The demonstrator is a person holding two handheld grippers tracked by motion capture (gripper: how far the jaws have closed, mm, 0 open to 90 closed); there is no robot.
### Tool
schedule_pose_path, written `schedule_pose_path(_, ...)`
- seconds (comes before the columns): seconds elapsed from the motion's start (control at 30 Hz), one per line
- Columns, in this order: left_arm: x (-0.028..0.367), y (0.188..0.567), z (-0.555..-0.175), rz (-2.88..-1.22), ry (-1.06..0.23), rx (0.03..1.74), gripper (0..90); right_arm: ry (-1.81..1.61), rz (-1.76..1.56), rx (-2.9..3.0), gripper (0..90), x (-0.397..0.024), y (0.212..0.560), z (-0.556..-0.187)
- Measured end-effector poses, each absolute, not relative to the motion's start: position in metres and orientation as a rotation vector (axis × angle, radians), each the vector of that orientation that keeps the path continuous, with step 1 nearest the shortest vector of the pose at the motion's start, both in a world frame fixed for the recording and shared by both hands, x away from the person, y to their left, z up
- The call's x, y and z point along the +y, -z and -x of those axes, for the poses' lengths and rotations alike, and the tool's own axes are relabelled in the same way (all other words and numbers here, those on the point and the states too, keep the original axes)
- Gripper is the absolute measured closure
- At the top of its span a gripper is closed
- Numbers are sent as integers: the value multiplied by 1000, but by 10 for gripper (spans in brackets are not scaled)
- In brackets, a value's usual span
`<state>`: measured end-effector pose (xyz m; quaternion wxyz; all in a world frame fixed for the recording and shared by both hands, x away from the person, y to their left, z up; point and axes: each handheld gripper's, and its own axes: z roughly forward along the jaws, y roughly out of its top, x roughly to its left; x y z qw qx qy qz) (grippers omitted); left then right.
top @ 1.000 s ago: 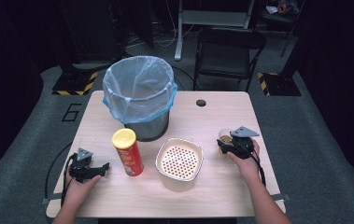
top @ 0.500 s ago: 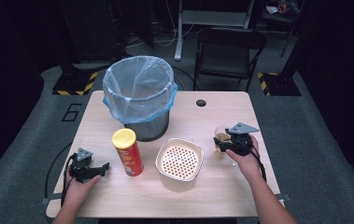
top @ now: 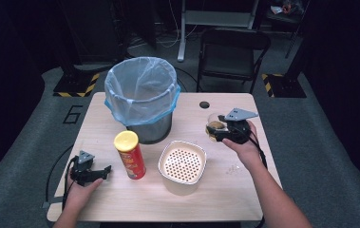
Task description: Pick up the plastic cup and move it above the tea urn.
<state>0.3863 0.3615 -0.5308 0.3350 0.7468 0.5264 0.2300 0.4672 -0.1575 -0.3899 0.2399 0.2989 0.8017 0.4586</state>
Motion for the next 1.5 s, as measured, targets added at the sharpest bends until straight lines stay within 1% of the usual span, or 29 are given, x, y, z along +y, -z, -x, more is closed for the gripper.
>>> schedule_pose_path(0.17, 362, 531, -386, -1948, -600, 1373, 129, -1280, -779, 2224, 342, -147, 377, -474)
schedule_pose_path(0.3, 361, 531, -386, -1948, -600, 1374, 129, -1294, -750, 2233, 342, -142, 375, -478)
schedule_pose_path(0.97, 362, 531, -386, -1948, -602, 1372, 129, -1279, -730, 2278, 343, -134, 386, -486)
schedule_pose_path(1.13, 362, 531, -387, -1947, -603, 1372, 128, -1246, -660, 2277, 344, -129, 388, -483)
schedule_pose_path(1.5, 361, 531, -386, -1948, -601, 1373, 128, -1216, -400, 2268, 345, -120, 398, -476)
